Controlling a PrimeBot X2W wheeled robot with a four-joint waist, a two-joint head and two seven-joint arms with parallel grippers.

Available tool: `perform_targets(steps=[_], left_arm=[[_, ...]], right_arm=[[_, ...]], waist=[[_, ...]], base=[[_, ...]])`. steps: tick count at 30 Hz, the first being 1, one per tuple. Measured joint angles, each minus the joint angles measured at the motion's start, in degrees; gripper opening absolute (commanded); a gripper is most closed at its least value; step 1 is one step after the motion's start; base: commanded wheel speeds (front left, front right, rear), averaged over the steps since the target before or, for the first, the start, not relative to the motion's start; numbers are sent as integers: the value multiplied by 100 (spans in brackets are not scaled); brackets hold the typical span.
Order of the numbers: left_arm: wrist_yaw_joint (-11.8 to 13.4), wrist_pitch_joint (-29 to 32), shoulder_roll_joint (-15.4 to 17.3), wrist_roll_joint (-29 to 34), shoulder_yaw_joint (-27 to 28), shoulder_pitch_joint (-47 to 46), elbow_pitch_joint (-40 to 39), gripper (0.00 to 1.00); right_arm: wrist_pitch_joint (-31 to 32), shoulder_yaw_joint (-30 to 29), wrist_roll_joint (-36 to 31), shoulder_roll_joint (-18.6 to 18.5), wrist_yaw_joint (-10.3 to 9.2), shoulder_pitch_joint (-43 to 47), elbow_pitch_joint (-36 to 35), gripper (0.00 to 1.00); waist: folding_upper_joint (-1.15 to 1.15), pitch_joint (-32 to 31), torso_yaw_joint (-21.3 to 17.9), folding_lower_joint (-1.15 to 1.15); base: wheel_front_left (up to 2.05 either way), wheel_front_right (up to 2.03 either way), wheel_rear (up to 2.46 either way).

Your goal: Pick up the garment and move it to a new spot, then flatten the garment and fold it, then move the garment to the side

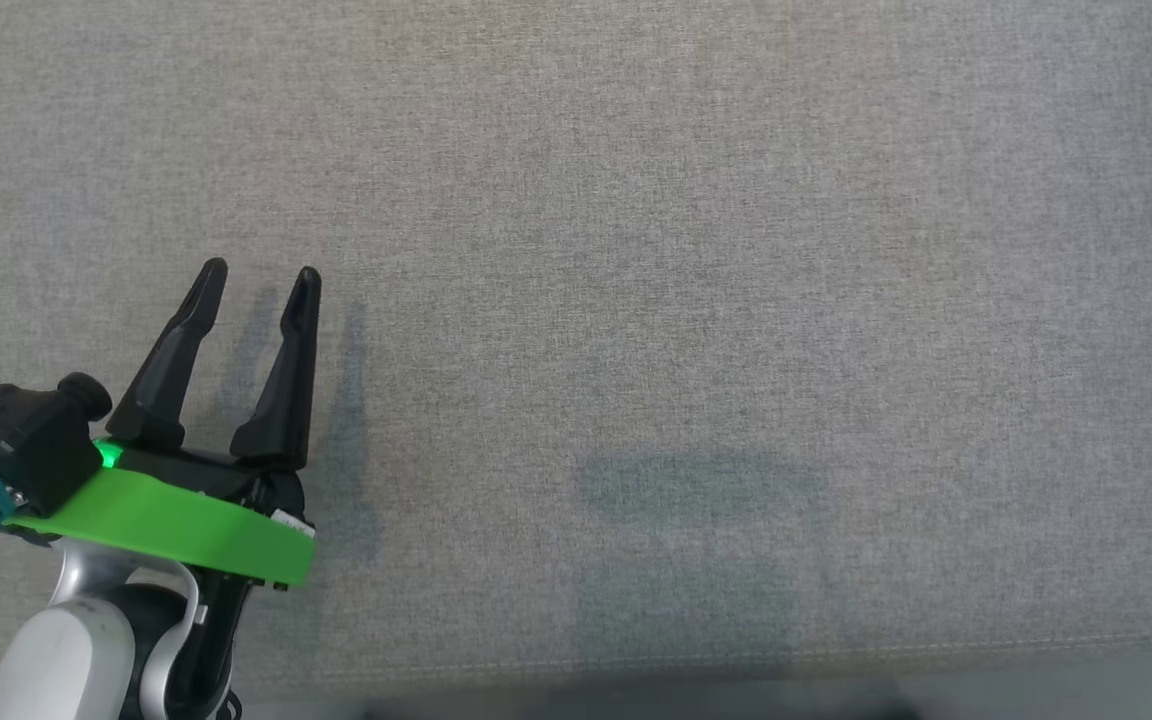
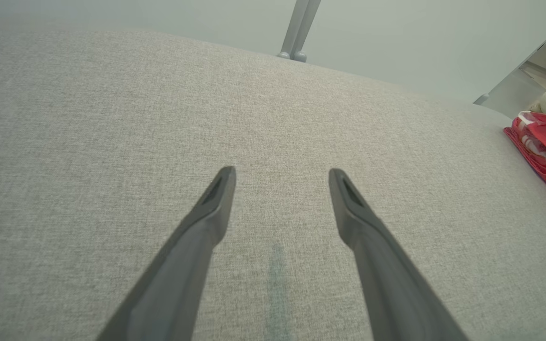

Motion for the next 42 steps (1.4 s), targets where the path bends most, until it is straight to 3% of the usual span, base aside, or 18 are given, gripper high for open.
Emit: perform_targets(steps=[10,20,36,42], left_arm=[[0,-209,-76,0,112,1,199,100],[-2,-746,-23,349,336,19,844,100],[-54,-1271,127,600,323,855,2050,100],[-63,-1318,86,592,258,1028,2267,100]], right_arm=[[-1134,-119,-464,845,-1,34,311,100],[-2632,114,-778,1117,0,351,-886,100],[-2613,793,-1261,2802,0,2556,-1471,100],[-2594,778,-1571,2993,0,2979,-1631,100]], waist=[[0,-260,-15,0],[0,-879,-30,0],[0,-2147,-47,0],[0,-2556,-90,0]], base=[[0,0,0],[0,0,0],[0,0,0],[0,0,0]])
